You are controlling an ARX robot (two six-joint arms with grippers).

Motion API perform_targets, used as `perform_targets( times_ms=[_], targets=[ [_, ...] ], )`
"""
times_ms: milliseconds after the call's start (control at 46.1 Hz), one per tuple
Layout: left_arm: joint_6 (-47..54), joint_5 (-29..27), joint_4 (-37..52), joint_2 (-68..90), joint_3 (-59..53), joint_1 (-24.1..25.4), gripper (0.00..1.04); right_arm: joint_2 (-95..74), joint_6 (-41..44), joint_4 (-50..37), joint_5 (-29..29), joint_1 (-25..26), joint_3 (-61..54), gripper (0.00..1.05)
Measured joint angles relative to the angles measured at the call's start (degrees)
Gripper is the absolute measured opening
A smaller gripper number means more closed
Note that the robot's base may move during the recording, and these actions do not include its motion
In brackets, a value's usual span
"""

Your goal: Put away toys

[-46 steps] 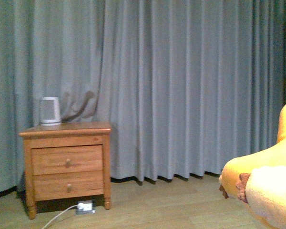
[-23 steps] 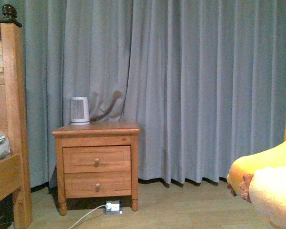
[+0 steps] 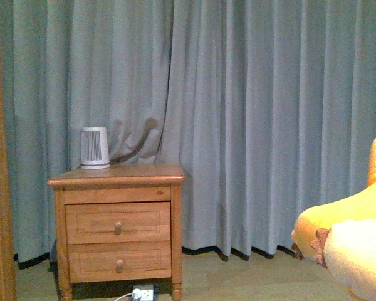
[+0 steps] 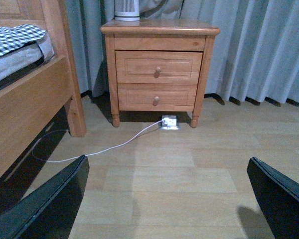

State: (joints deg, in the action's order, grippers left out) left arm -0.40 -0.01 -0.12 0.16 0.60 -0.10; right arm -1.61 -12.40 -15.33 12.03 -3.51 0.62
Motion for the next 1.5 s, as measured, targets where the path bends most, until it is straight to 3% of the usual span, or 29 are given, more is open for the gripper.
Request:
perform_targets(
  times_ms=[1497],
  targets=[
    [0.0,0.0,0.0,0.0,0.0,0.0,0.99,-0.1,0.0,0.0,0.0,0.0,0.0,0.07]
  ],
)
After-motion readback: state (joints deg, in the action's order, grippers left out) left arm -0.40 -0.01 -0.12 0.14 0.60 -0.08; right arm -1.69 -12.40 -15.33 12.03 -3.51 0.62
